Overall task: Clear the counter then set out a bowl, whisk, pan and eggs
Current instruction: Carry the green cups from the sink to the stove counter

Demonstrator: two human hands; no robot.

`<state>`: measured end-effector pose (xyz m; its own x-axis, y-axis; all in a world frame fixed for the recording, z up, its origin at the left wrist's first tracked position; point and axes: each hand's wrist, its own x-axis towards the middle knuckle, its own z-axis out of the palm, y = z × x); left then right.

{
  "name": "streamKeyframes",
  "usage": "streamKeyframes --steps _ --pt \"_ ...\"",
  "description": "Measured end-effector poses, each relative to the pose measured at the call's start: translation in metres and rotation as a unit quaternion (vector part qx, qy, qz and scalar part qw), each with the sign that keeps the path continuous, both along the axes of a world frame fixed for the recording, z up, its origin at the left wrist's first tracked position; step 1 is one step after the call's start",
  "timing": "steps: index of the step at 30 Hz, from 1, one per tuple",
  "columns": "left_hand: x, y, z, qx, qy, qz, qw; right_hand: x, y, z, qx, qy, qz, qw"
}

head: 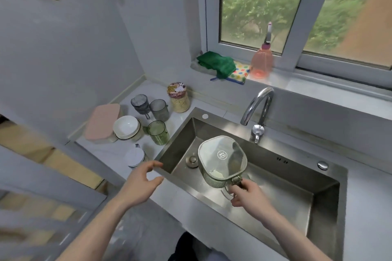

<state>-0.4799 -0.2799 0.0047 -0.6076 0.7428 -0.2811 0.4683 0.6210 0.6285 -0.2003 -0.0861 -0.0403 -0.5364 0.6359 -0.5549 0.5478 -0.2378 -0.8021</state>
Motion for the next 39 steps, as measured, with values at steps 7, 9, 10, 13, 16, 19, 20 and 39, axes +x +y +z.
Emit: streamKeyframes --steps 7,9,10,13,16,19,20,39 --pt "-0.093 0.016 -0.005 0.023 0.000 0.022 0.999 -0.069 -0.019 0.004 0.001 -0.010 -0.035 0.999" --pt "-0.121 0.028 -0.007 0.011 0.005 0.009 1.000 -0.087 -0.025 0.004 0.003 -0.015 -0.049 0.999" --pt "-0.135 0.035 -0.010 0.005 0.007 0.001 1.000 -0.095 -0.028 0.004 0.003 -0.016 -0.058 0.998" --pt "-0.171 0.060 -0.018 -0.018 0.017 -0.030 0.999 -0.114 -0.036 0.004 0.006 -0.020 -0.085 0.996" --pt "-0.199 0.086 -0.030 -0.057 0.047 -0.061 0.995 -0.127 -0.044 0.004 0.010 -0.026 -0.111 0.993" --pt "-0.216 0.102 -0.043 -0.108 0.058 -0.079 0.989 -0.132 -0.051 0.007 0.005 -0.032 -0.130 0.991" --pt "-0.222 0.105 -0.048 -0.124 0.062 -0.085 0.987 -0.134 -0.054 0.009 0.004 -0.030 -0.140 0.990" --pt "-0.201 0.118 -0.045 -0.043 0.141 -0.142 0.979 -0.080 -0.111 0.035 0.023 -0.026 -0.274 0.961"
